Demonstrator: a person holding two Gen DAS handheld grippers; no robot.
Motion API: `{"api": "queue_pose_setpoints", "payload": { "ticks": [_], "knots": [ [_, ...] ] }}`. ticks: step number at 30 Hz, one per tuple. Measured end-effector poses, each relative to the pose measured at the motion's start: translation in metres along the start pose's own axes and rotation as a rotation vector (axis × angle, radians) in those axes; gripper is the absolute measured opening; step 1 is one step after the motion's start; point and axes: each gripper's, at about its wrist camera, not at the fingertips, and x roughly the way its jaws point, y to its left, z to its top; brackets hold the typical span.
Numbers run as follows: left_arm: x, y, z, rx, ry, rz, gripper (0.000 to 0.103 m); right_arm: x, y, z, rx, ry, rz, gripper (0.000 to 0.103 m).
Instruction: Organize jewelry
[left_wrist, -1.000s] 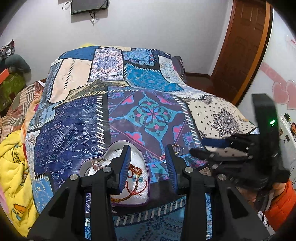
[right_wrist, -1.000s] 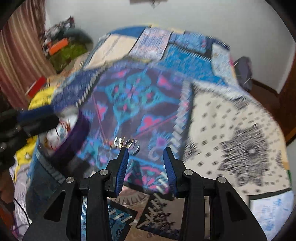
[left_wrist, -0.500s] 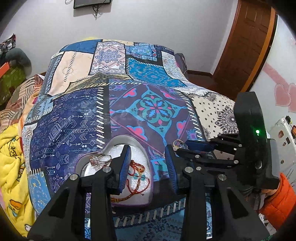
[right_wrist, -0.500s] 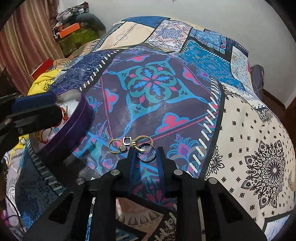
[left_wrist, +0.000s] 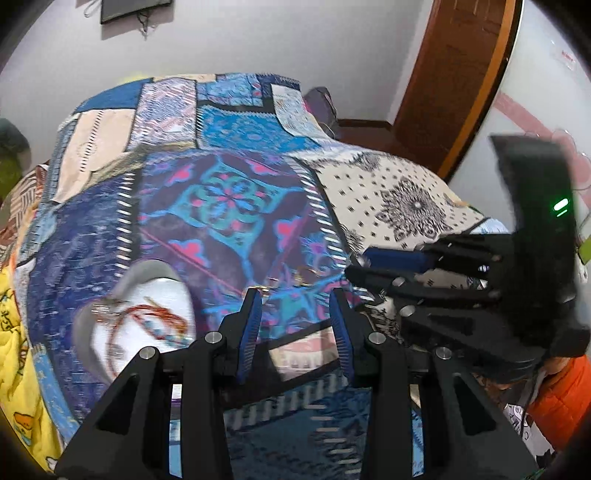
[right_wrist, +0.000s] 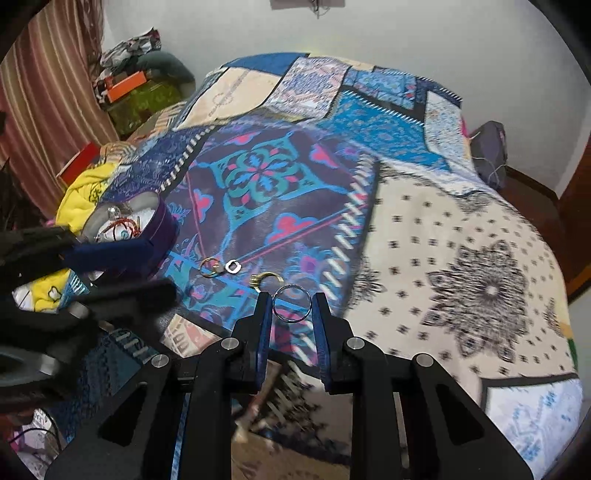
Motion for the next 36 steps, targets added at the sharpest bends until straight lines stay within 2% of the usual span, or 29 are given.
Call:
{"api": "queue_pose_setpoints", "payload": {
  "ticks": [6, 10, 17, 21, 23, 25, 32, 36],
  "knots": [
    [0.030, -0.009, 0.000, -0.024, 0.079, -0.051, 0.037, -0.018, -0.018, -0.001, 0.051, -0.046, -0.017, 0.020],
    [0.049, -0.009, 0.003, -0.042, 0.117, -0.019, 0.037, -0.024, -0.028, -0.003, 0.078, -0.065, -0.018, 0.020],
    [0.068, -0.013, 0.011, -0.014, 0.110, 0.032, 0.036, -0.024, -0.037, -0.006, 0.096, -0.078, -0.015, 0.020],
    [0.077, -0.018, 0.016, 0.029, 0.103, 0.071, 0.031, -0.024, -0.042, -0.007, 0.105, -0.082, -0.012, 0.020],
    [0.080, -0.021, 0.016, 0.062, 0.097, 0.101, 0.025, -0.024, -0.044, -0.008, 0.109, -0.082, -0.010, 0.020],
    [0.081, -0.023, 0.016, 0.079, 0.094, 0.106, 0.008, -0.024, -0.045, -0.009, 0.113, -0.081, -0.008, 0.020],
    [0.072, -0.022, 0.014, 0.063, 0.083, 0.081, 0.007, -0.029, -0.042, -0.009, 0.112, -0.081, -0.005, 0.020],
    [0.054, -0.020, 0.014, 0.048, 0.052, 0.064, 0.007, -0.036, -0.037, -0.006, 0.106, -0.096, -0.007, 0.020]
  ]
}}
